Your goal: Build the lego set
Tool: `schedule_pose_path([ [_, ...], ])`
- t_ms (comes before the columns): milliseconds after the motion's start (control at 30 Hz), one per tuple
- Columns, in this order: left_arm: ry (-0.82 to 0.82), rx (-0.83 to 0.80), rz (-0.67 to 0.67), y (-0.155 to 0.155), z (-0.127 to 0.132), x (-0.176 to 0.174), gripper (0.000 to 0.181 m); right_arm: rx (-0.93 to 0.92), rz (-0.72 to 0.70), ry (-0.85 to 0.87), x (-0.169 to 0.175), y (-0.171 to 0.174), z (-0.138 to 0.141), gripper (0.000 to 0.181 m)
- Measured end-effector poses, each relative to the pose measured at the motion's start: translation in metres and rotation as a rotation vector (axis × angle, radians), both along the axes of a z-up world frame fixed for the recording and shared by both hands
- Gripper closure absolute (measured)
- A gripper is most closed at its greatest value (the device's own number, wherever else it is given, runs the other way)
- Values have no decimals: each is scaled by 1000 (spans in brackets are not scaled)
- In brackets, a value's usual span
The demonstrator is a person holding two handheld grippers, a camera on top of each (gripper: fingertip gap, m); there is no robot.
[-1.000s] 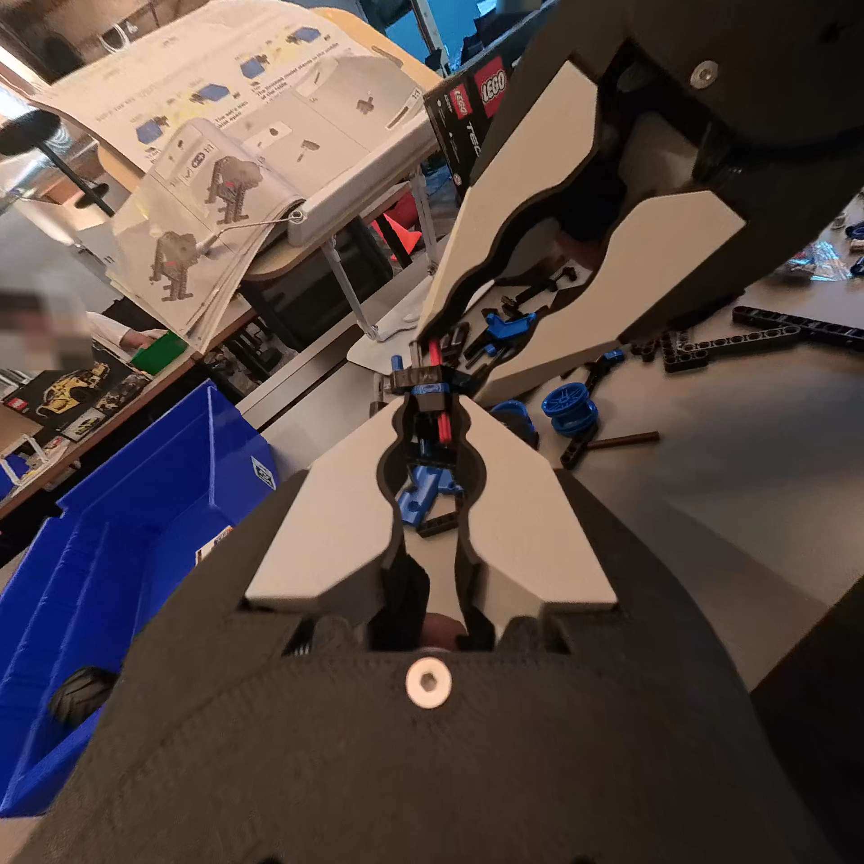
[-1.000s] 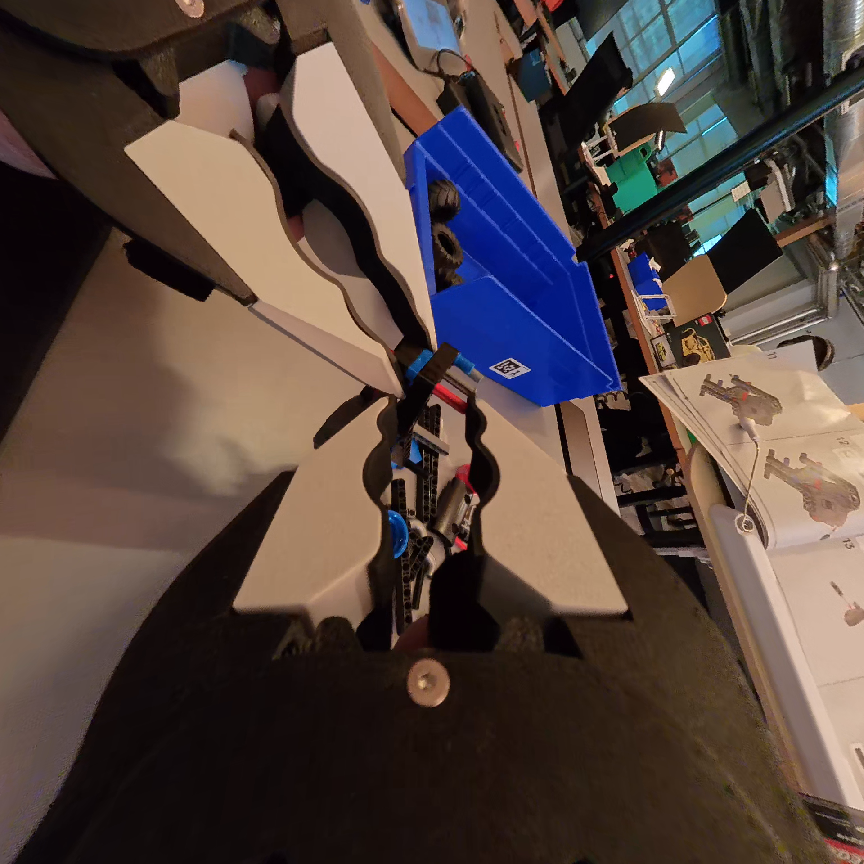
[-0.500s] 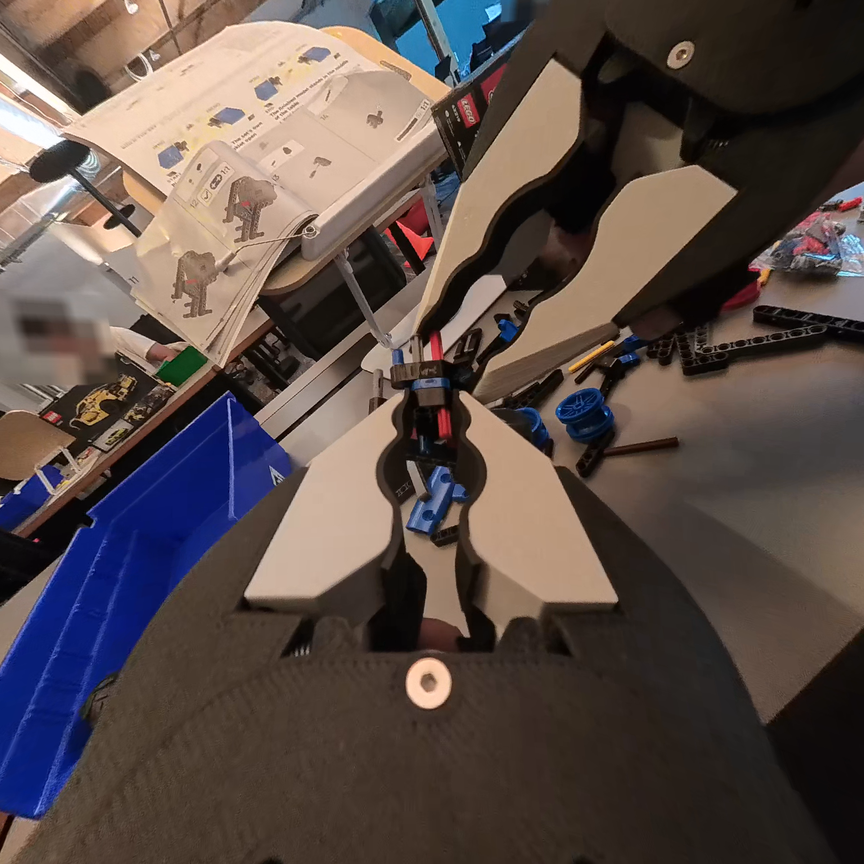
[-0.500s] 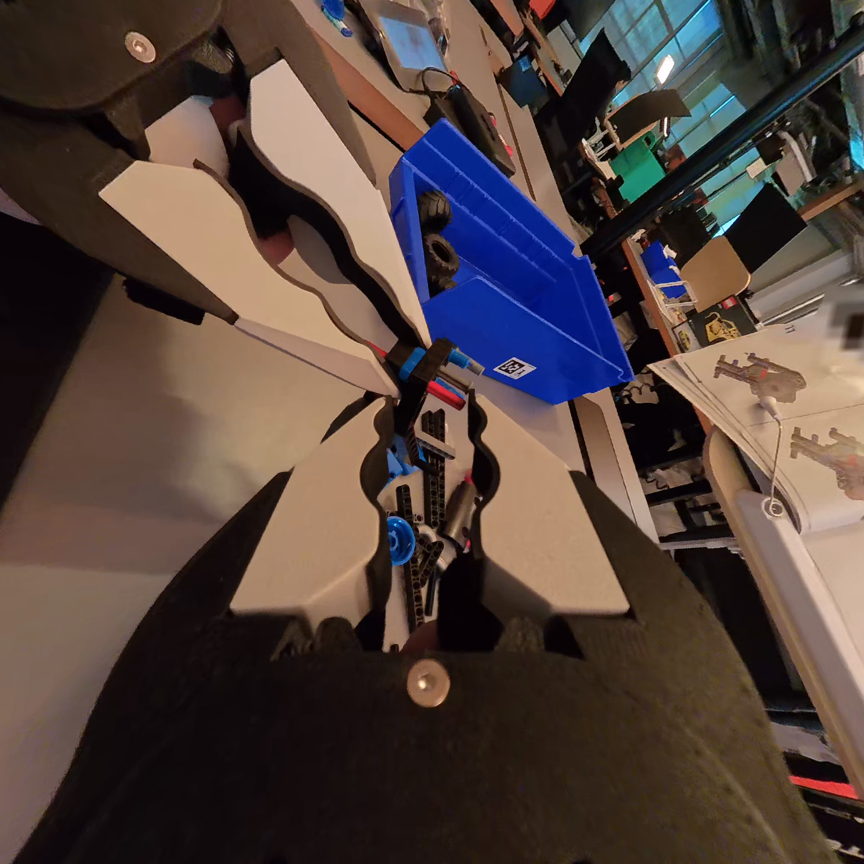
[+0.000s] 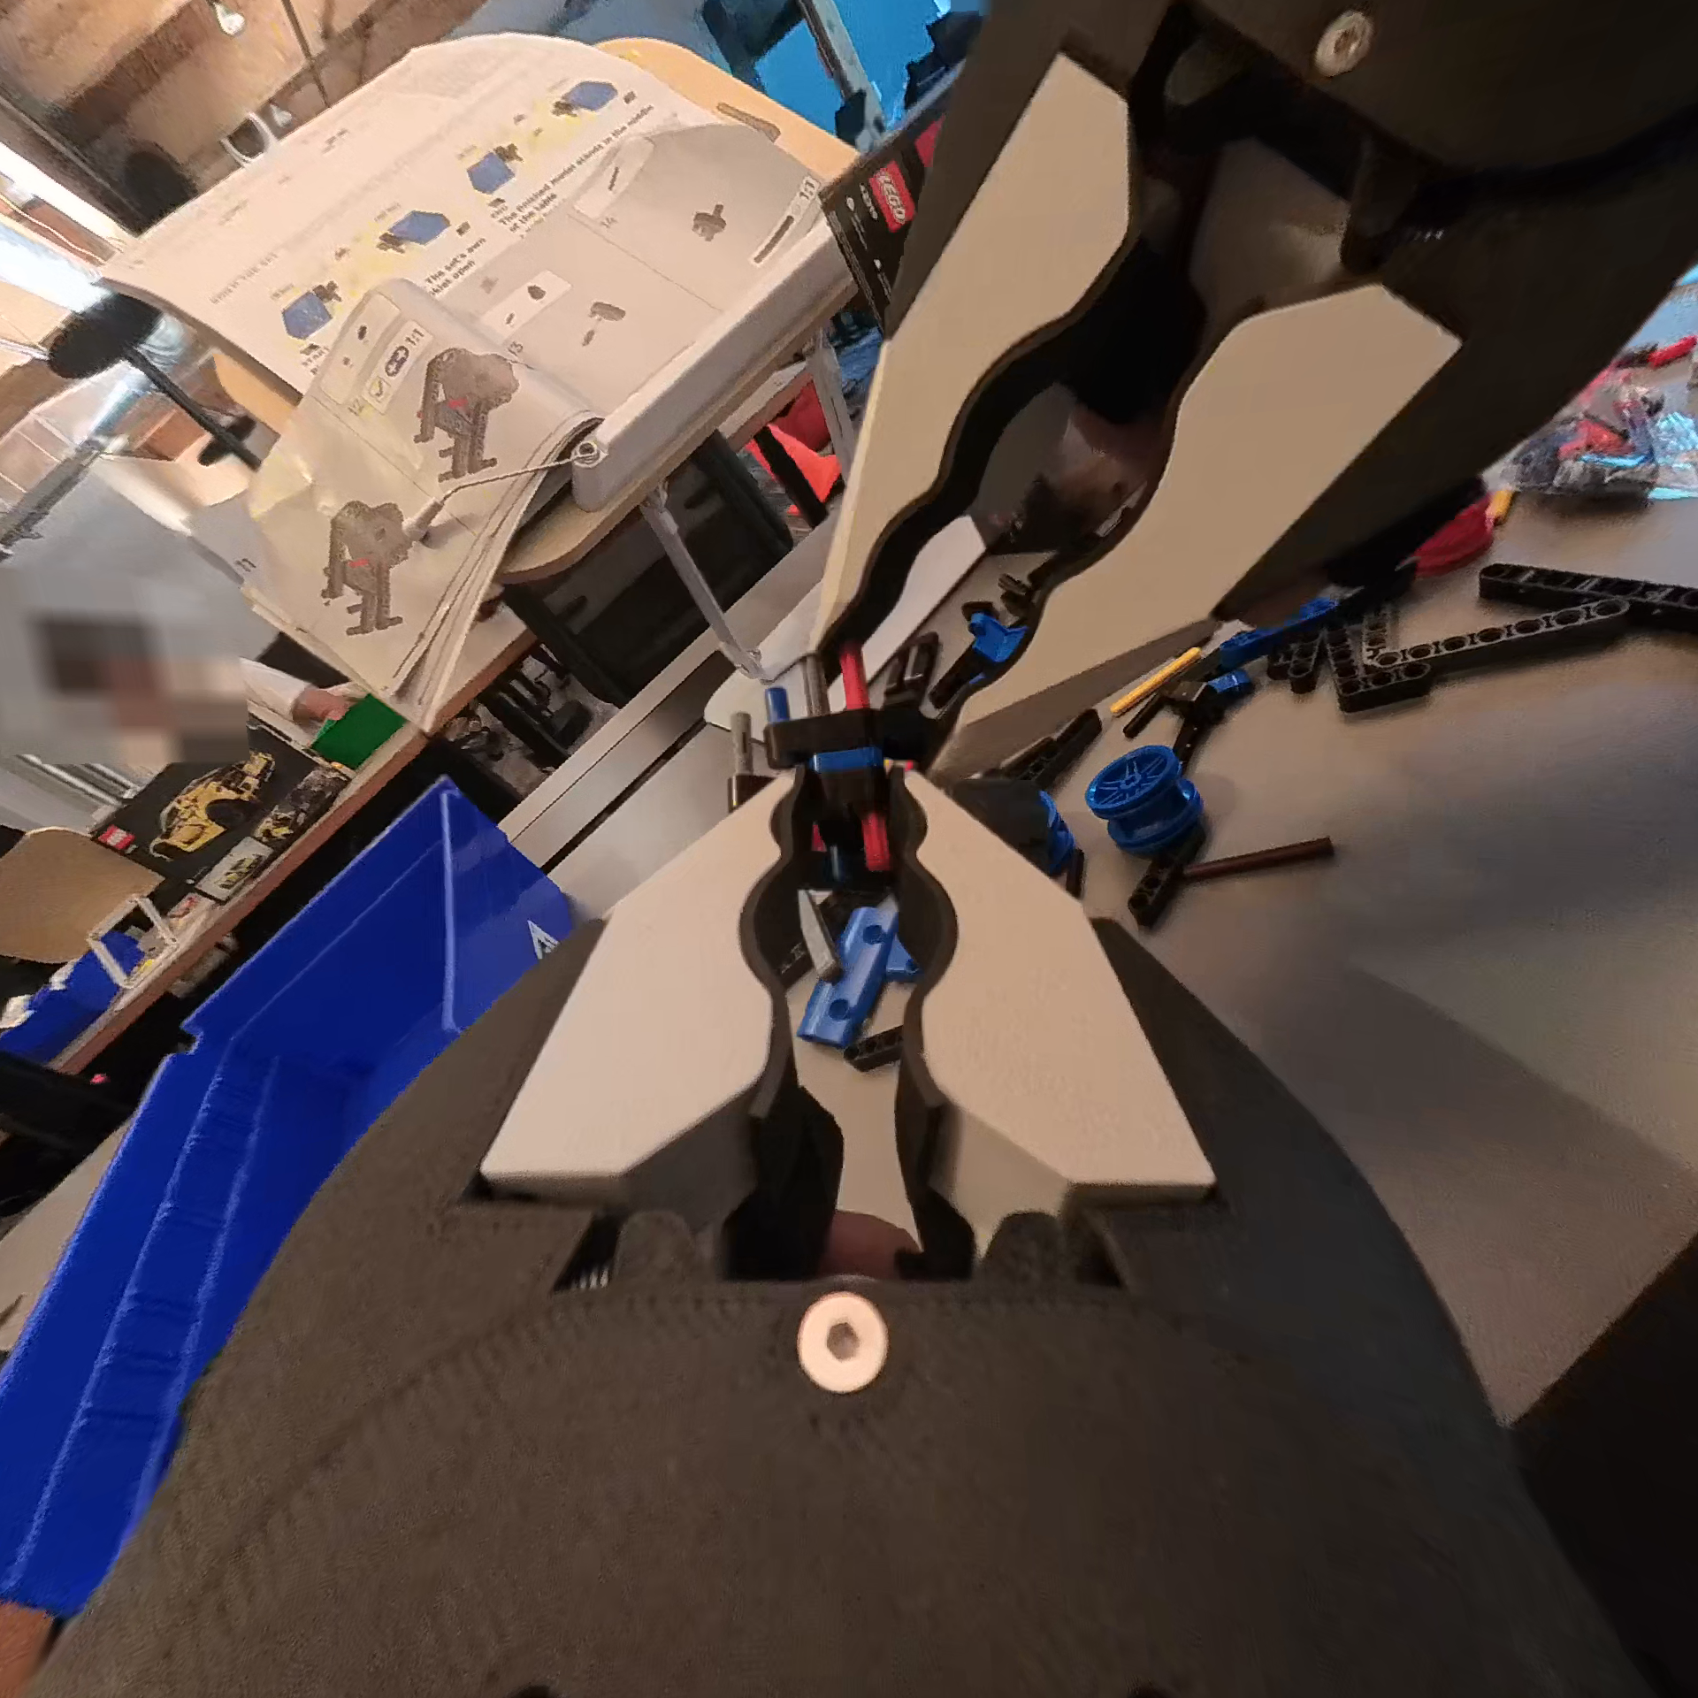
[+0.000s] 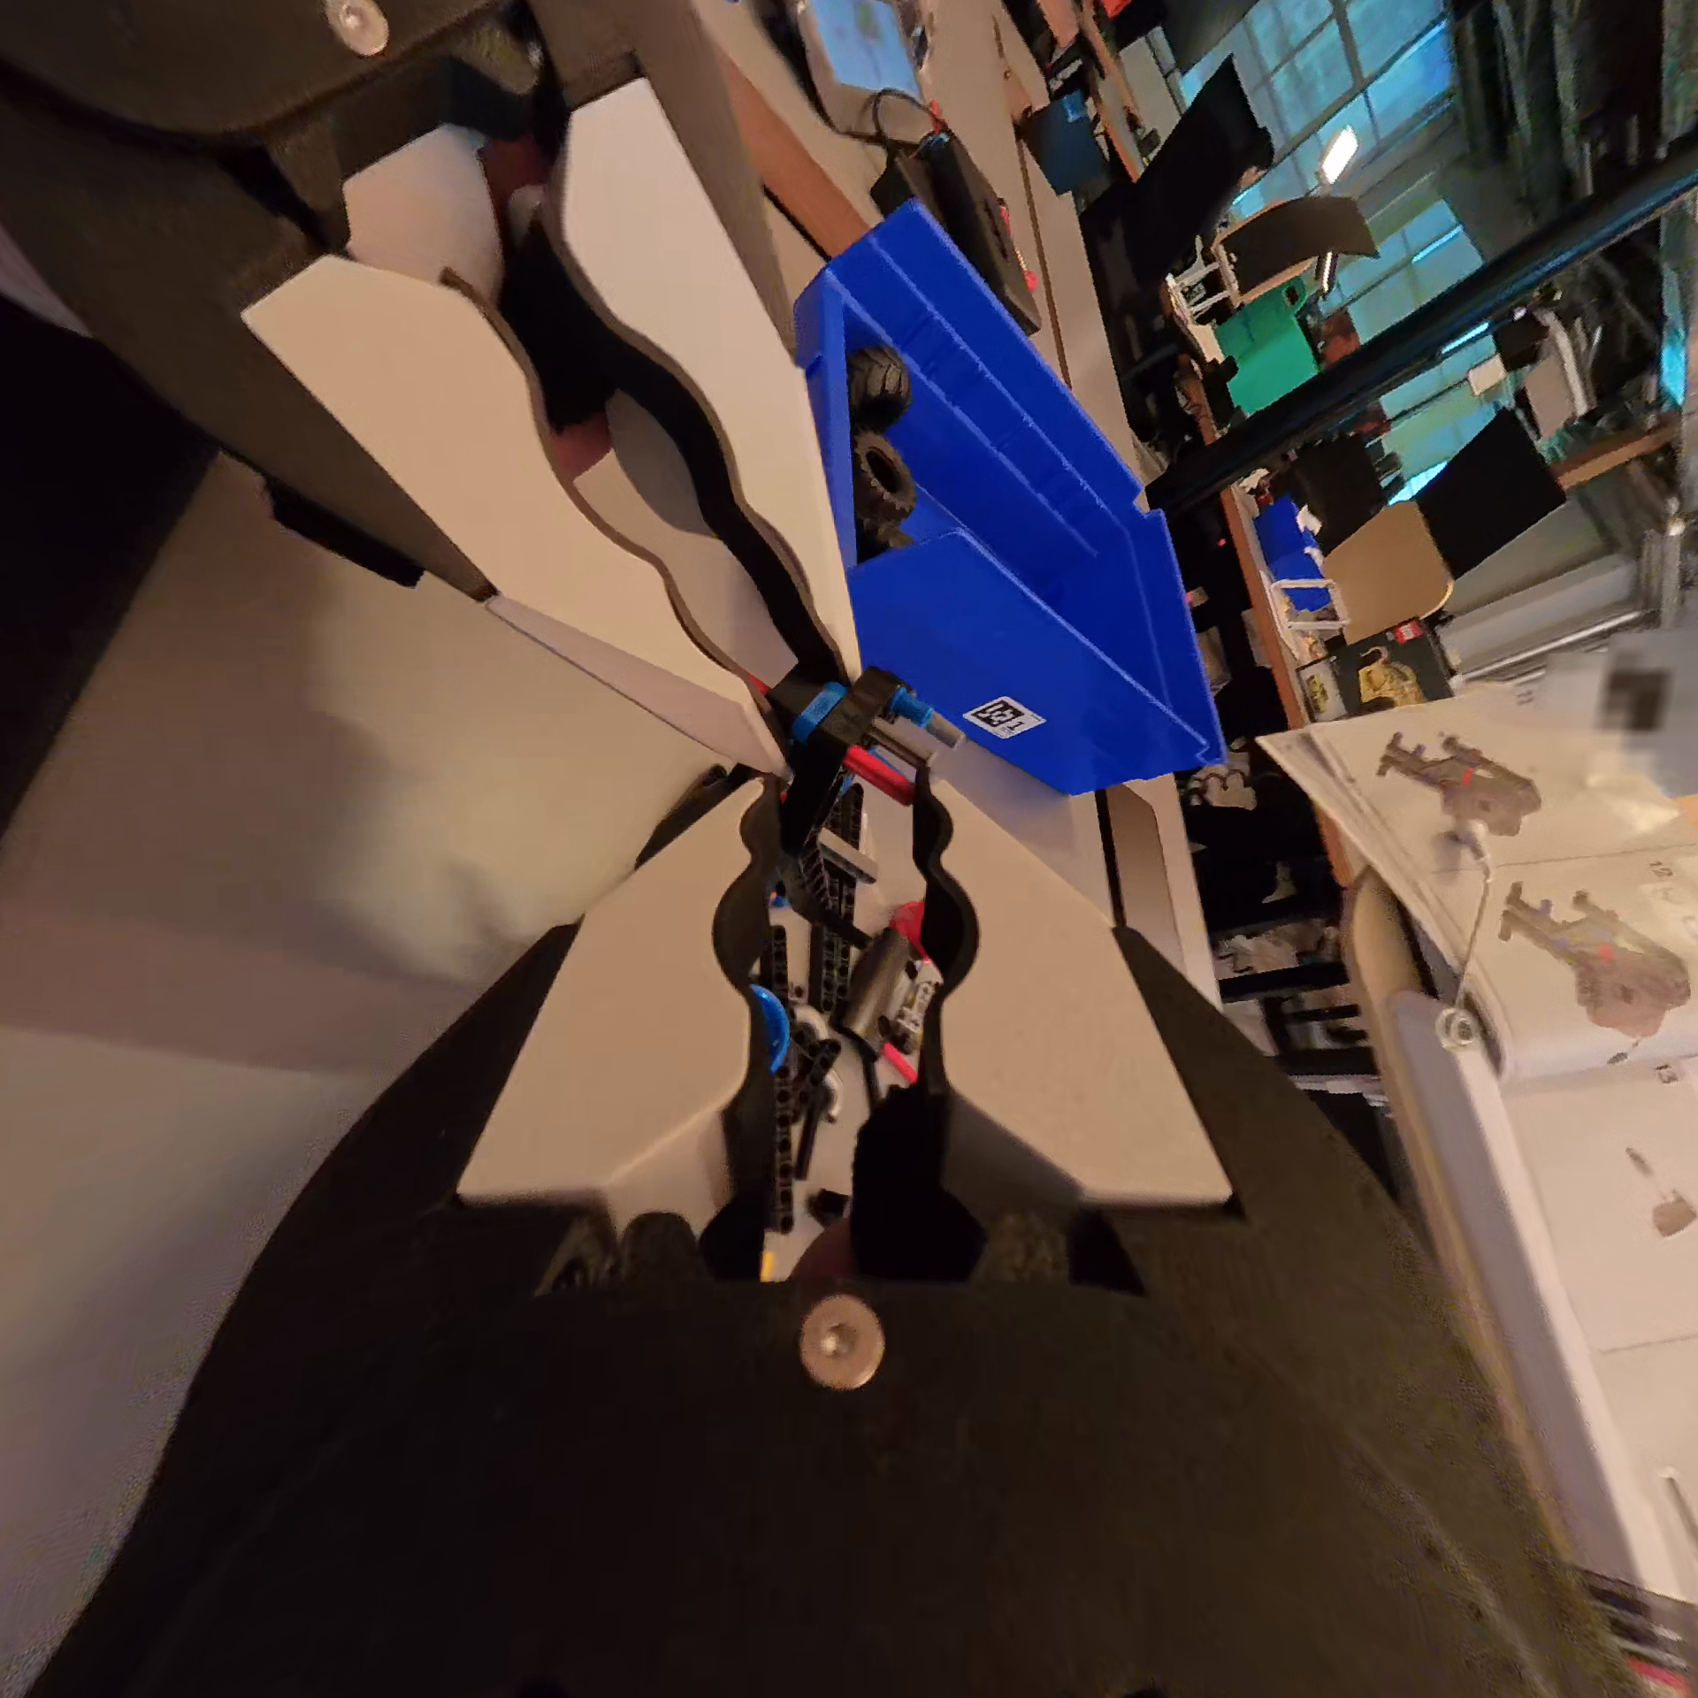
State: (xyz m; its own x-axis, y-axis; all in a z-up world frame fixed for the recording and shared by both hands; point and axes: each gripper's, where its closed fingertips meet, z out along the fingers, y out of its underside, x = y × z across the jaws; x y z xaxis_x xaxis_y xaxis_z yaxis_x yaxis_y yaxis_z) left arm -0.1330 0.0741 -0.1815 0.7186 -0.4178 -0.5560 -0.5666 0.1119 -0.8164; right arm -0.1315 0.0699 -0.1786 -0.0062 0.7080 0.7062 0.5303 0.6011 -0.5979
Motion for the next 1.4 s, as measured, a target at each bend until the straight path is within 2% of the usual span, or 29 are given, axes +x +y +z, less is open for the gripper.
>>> schedule_pose_path([
  [133,3,-7,35,3,-2,-5,170,27,32,-3,-3,-10,4,159],
  [167,25,11,53,5,-3,-7,169,33,70,7,-7,-21,7,174],
  [200,-12,-6,45,5,-2,-7,170,83,71,-2,-10,-24,8,179],
  [367,-33,-11,35,9,2,-6,169,68,33,32,-9,-17,15,176],
  [400,-42,-6,19,7,3,-4,169,28,43,51,-7,-18,18,175],
  [467,-27,12,13,5,6,-3,168,-94,71,96,-1,-20,25,161],
  [567,55,44,0,3,5,-4,168,-259,115,182,10,-19,45,158],
  [633,110,76,-37,-1,5,-2,168,-368,112,193,16,-13,48,149],
  [700,189,114,-63,-5,5,-1,168,-466,111,183,17,-8,43,128],
  [733,202,126,-92,-8,6,1,168,-531,128,157,17,-9,35,124],
  [833,260,146,-182,-17,3,10,168,-669,190,52,15,-21,6,123],
  [967,128,-6,-255,-21,-6,14,168,-721,202,-35,8,-29,-25,126],
  [1033,43,-68,-274,-23,-6,14,168,-749,162,-37,4,-25,-35,143],
  [1100,-16,-124,-265,-22,-8,10,166,-807,156,-13,-1,-26,-40,145],
  [1233,-118,-237,-207,-19,-19,-3,150,-754,109,-34,-6,-22,-53,147],
  [1400,-385,-411,-148,-22,-11,-14,118,-637,-1,-28,-18,-11,-65,148],
])
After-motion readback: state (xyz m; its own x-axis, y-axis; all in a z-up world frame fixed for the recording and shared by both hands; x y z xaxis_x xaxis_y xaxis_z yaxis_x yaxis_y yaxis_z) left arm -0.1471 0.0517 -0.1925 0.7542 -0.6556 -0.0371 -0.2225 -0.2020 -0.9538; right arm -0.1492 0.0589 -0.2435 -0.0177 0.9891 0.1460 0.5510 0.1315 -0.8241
